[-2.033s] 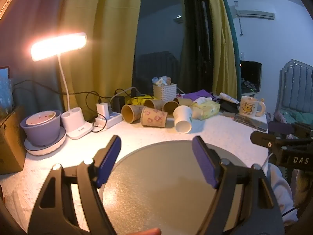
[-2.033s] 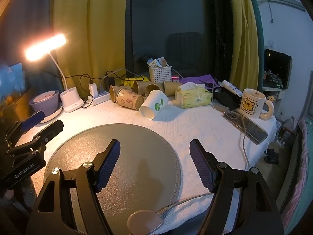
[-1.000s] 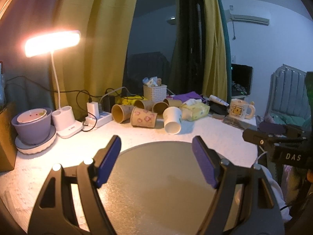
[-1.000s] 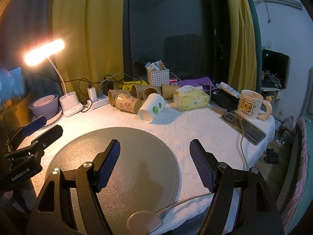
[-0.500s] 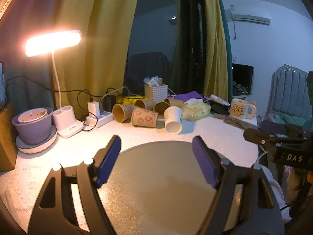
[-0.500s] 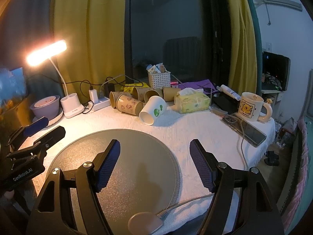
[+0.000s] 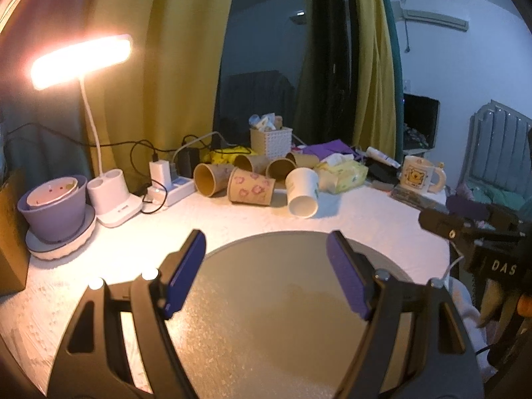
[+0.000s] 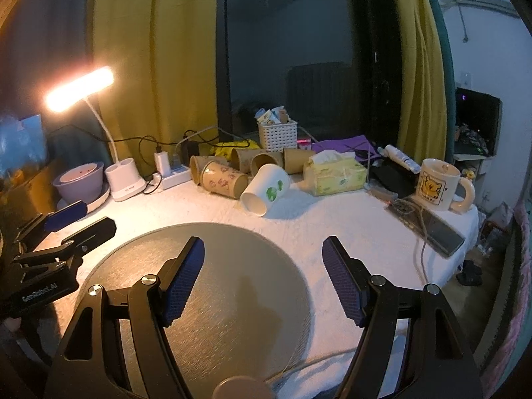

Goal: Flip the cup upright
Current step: 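Reach the left tool to the lying white leaf-print cup and grasp it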

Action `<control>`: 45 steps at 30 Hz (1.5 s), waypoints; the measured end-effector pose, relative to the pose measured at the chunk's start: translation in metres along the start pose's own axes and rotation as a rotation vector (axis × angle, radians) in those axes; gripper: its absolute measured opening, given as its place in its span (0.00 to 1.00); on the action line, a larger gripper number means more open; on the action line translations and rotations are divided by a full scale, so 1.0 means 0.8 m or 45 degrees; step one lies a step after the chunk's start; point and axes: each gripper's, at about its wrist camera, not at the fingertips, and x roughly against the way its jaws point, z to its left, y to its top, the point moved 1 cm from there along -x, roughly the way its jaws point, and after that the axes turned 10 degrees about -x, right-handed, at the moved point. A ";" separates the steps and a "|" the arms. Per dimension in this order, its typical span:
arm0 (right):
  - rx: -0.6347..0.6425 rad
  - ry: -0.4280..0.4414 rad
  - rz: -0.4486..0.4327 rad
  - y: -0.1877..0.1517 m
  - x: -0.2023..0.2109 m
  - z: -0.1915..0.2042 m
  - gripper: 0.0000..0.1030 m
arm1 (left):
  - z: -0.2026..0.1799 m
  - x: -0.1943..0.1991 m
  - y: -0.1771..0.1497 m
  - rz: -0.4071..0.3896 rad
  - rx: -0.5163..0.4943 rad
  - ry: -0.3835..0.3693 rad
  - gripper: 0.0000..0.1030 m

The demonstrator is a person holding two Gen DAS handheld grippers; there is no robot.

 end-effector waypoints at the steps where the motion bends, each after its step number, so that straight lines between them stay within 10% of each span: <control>1: 0.003 0.011 -0.004 0.003 -0.002 -0.002 0.74 | 0.000 -0.003 0.002 0.005 -0.006 0.005 0.74; 15: 0.013 0.044 -0.009 0.035 -0.056 -0.035 0.74 | -0.022 -0.073 0.061 0.039 -0.089 0.017 0.74; 45: -0.147 0.079 0.231 0.077 -0.228 -0.131 0.74 | -0.086 -0.353 0.092 0.620 -0.204 -0.130 0.74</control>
